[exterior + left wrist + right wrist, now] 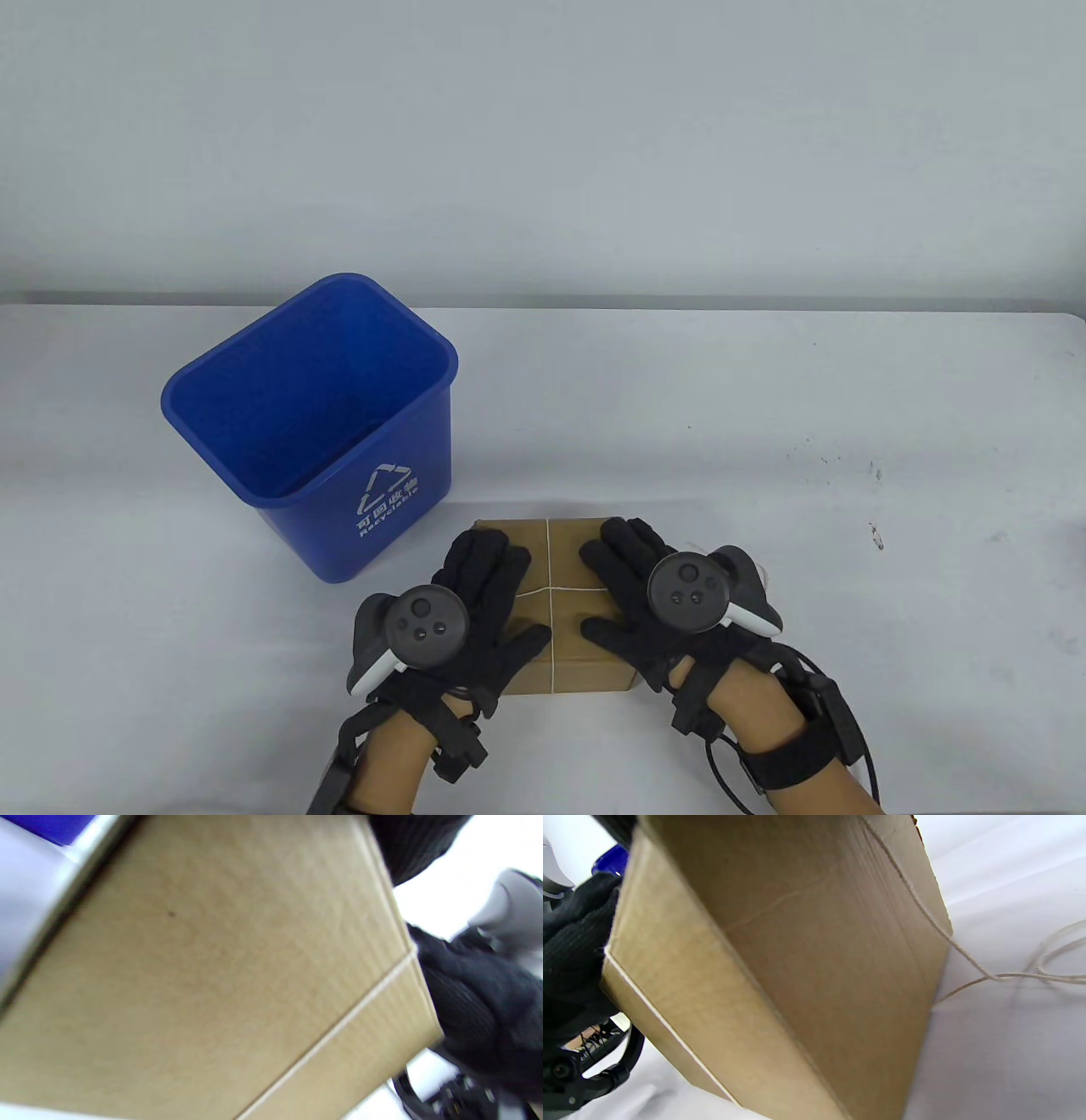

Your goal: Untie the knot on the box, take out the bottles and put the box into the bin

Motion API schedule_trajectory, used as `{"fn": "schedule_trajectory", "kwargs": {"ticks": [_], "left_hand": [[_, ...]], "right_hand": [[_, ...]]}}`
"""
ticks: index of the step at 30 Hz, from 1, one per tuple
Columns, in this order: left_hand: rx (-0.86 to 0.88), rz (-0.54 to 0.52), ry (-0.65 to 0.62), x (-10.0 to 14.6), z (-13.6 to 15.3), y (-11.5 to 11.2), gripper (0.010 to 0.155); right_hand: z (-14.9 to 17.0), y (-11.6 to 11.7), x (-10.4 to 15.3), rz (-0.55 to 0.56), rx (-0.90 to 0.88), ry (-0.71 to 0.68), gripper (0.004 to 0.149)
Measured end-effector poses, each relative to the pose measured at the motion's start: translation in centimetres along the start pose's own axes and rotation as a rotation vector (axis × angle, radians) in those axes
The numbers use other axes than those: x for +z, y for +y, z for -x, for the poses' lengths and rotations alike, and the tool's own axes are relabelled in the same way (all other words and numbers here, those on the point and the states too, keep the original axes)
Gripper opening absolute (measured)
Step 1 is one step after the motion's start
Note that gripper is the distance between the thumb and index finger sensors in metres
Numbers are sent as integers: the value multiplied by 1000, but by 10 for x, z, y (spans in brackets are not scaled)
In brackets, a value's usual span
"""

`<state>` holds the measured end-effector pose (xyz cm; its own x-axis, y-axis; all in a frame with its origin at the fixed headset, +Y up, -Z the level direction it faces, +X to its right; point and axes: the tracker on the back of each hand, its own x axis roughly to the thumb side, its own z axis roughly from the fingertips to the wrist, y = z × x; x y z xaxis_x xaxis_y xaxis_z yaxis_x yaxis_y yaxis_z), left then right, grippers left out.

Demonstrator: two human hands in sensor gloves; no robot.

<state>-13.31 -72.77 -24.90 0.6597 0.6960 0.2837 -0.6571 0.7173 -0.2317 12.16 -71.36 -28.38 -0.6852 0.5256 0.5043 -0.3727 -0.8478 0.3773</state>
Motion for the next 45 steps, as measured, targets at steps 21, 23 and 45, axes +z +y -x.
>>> {"fn": "schedule_trajectory", "kwargs": {"ticks": [21,23,45], "left_hand": [[261,-143,328,9,39,23,56],[303,-151,324,9,41,24,52],[171,-42,239,8,39,36,58]], "right_hand": [[0,1,-1,-3,-25,17,80],[0,1,-1,-4,-26,17,80],[2,1,-1,6,-43,22,79]]}}
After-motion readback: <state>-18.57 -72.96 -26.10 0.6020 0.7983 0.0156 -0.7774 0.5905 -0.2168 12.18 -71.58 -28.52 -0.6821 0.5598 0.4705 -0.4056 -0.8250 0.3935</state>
